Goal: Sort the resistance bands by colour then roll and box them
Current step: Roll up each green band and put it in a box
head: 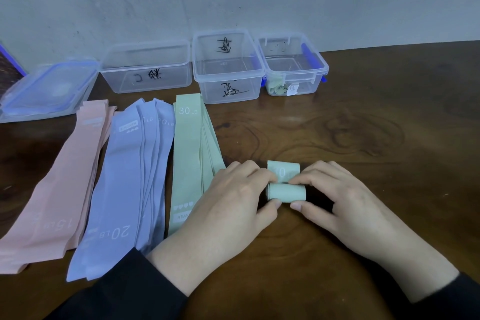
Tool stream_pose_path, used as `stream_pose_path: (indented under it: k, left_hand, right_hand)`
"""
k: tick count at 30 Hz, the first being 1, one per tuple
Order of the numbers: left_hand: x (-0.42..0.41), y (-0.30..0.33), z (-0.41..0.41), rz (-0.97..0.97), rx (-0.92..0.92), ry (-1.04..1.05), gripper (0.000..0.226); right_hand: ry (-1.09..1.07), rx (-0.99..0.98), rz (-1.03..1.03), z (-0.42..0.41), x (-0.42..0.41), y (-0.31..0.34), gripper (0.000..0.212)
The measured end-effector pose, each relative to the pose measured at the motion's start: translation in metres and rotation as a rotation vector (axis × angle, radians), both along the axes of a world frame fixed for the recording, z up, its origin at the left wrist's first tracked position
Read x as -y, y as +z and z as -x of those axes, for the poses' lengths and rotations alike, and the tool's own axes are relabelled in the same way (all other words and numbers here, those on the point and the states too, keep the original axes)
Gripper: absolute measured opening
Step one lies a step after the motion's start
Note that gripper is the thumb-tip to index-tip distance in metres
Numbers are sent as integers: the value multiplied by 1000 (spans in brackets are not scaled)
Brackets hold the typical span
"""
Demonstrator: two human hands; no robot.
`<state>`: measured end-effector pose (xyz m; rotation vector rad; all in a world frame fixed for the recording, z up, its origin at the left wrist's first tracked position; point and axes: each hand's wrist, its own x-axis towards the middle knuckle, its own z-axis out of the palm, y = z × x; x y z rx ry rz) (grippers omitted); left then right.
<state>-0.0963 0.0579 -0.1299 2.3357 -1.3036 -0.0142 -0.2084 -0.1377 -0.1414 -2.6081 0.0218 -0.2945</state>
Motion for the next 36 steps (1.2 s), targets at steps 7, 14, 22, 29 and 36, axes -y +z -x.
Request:
stream_pose_path:
  k: [7,14,22,29,36]
  left_hand:
    - [0,1,0,-14,-3,-1,33]
    - [-1,3,0,-2,-44,8,35]
    - [0,1,0,-6,-29,17,29]
    - [1,2,1,7,-34,27,22]
    - [2,0,-2,-11,-75,41,36]
  right_hand:
    - [-10,0,-18,1,0,0,39]
    - [-2,3,-10,1,1,1,37]
    - [-41,25,-28,0,-1,1,32]
    - [-107,69,-5,0,-3,-1,39]
    - [-111,111,114,-1,-7,-2,37]
